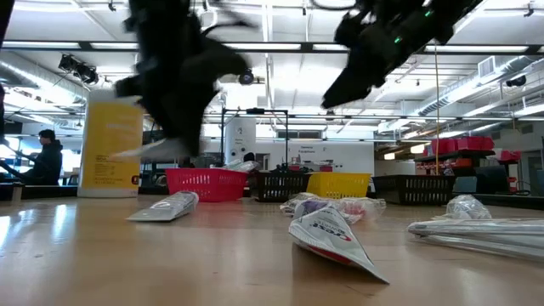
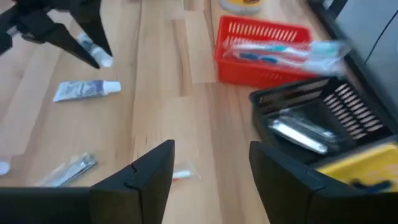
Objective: Pick & Place Travel size toiletries
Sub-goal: Put the purple toothpaste into the right black bin
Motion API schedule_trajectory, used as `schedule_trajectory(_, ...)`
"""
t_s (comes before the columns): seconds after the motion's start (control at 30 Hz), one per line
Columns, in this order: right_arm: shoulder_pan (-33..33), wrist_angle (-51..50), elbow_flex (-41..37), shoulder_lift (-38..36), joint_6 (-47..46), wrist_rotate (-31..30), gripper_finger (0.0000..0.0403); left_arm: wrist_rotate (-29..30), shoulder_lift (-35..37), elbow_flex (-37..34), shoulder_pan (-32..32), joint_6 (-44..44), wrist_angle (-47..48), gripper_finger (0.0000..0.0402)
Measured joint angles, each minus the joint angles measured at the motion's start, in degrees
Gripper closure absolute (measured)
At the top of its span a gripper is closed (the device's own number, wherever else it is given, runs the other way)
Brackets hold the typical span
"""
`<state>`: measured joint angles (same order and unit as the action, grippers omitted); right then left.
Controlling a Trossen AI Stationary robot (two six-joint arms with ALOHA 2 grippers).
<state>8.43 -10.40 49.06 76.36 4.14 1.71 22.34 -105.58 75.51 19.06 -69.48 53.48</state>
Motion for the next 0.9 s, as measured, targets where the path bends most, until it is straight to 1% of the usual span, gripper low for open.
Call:
schedule_trajectory(0.13,0.0,-9.73,0.0,-9.21,1.29,-0.11,0.0202,4.83,0.04,7.23,-2.37,9.53,0.29,0.0303)
schedule_trajectory(0.3,0.0,-18.27,0.0,-20.58,1.52,-0.08,0.0209,9.82,0.13,15.01,-5.94,24.74,-4.31,0.0304)
schedule_trajectory(0.4,0.0,-21.89,0.0,-26.79,2.29,0.48,0.0203,9.94,0.22,18.04,-8.22,34.77,-9.48,0.0304)
schedule_trajectory(0.47,0.0,-23.21,-0.17,-30.05,2.5,2.22,0.0196,8.24,0.24,18.78,-9.92,40.83,-13.45,0.0303)
schedule_trajectory(0.6,-0.01,-18.77,-4.5,-33.81,1.96,7.63,0.0183,2.13,0.24,18.88,-13.72,50.33,-19.42,0.0303)
schedule_trajectory(0.73,-0.09,-11.32,-12.06,-34.73,0.04,7.91,0.0174,-2.5,0.24,18.64,-17.14,55.98,-24.85,0.0303)
schedule_trajectory(0.8,-0.18,-4.97,-16.3,-34.69,-0.99,7.94,0.017,-4.72,0.26,17.45,-18.54,58.62,-30.06,0.0306)
schedule_trajectory(0.9,-0.26,5.28,-22.85,-34.27,-3.07,7.88,0.0166,-10.64,0.26,15.0,-20.44,60.21,-37.65,0.0309)
